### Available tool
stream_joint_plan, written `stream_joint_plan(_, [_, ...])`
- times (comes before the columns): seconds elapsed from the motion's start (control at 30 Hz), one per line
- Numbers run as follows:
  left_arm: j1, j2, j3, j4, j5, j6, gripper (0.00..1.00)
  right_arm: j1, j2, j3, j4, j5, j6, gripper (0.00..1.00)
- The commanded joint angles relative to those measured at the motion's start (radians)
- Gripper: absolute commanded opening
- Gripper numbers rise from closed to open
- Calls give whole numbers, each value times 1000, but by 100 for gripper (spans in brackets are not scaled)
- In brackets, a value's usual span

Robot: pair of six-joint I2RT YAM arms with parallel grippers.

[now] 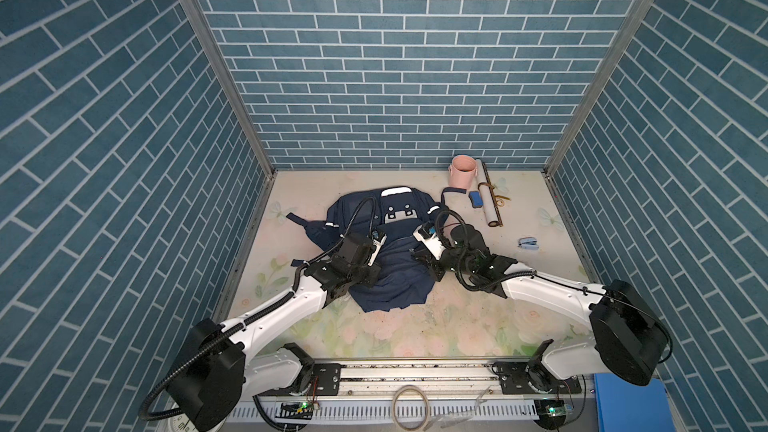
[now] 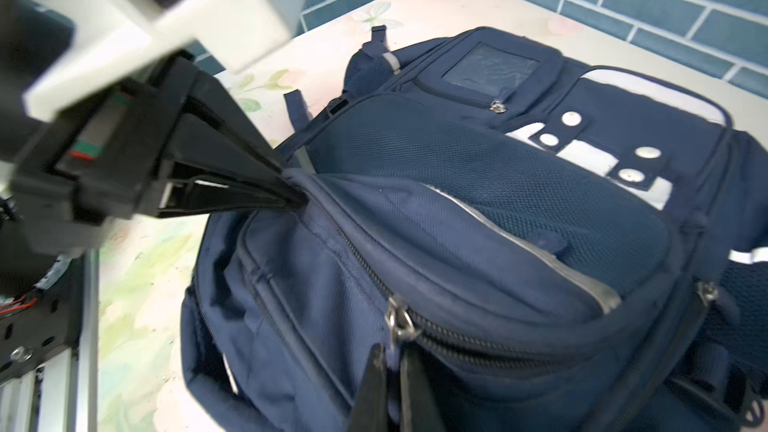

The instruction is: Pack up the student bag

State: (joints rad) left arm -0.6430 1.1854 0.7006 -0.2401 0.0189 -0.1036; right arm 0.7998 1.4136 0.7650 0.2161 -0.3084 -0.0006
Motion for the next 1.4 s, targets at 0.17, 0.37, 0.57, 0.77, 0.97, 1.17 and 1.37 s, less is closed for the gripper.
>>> stream_joint_plan(0.17, [-134, -79, -44, 292, 127, -381, 0, -121, 18, 83, -43, -47, -107, 0])
stream_joint_plan(0.37, [-150, 27, 5, 418, 130, -407, 0, -122, 34, 121, -108, -132, -187, 0])
stream_joint_plan(0.57, [-143, 96, 106, 413, 163, -383, 0, -39, -50, -59, 76, -205, -112, 0])
stream_joint_plan(0.77, [-131, 29, 167, 180, 94, -362, 24, -56, -117, -191, 255, -122, -12, 0])
stream_joint_plan(0.97, [-93, 22, 293, -23, 27, -368, 49, -57, -118, -225, 313, -124, -102, 0])
stream_joint_plan(1.17, [-92, 268, 528, -251, 46, -272, 54, -22, -143, -265, 403, -97, -146, 0])
stream_joint_plan(1.37, [-114, 401, 634, -283, 30, -231, 58, 9, -160, -291, 425, -30, -200, 0])
